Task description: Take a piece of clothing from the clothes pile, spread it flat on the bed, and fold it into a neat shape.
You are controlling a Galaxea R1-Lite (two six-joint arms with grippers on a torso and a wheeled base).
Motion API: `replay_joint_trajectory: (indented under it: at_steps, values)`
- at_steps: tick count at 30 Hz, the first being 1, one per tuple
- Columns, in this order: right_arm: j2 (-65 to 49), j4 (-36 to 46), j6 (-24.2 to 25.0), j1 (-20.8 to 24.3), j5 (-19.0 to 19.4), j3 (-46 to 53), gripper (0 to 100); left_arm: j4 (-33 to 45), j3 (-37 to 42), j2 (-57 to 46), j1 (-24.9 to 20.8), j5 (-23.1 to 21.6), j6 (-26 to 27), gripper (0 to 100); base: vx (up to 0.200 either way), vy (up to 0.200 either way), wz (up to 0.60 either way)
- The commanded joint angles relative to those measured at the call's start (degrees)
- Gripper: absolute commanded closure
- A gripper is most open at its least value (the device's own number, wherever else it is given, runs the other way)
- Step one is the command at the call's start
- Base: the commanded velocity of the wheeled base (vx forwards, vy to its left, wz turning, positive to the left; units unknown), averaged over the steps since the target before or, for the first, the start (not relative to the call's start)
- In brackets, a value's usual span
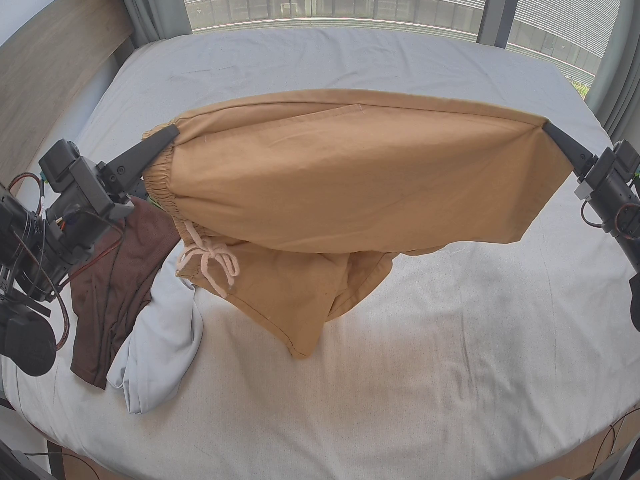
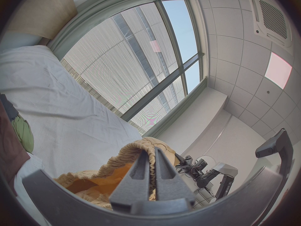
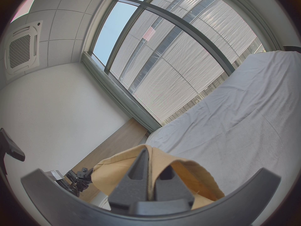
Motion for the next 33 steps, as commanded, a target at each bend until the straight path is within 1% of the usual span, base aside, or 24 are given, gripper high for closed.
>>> replay_joint_trajectory:
  at_steps: [1, 8, 24, 28, 33]
  values:
    - [-2.9, 0.4, 0.0, 0.4, 0.0, -0.2, 100, 0.1, 0.0, 1.3, 0.2, 0.1, 0.0, 100, 0.000, 0.000, 0.00]
    - [-2.3, 0.4, 0.0, 0.4, -0.1, 0.4, 100, 0.0, 0.0, 4.1, 3.8, -0.3, 0.5, 100, 0.000, 0.000, 0.00]
    - [2.7, -0.5, -0.6, 1.4, 0.0, 1.6, 100, 0.0, -0.6, 3.8, 3.8, -0.2, 0.6, 100, 0.000, 0.000, 0.00]
    - [3.8, -0.5, -0.7, 2.3, 0.0, 1.2, 100, 0.0, -1.4, 4.1, 3.3, 0.0, 0.4, 100, 0.000, 0.000, 0.00]
    - [7.1, -0.5, -0.7, 1.7, 0.0, -0.6, 100, 0.2, -2.7, 4.8, 3.7, 0.4, 0.4, 100, 0.000, 0.000, 0.00]
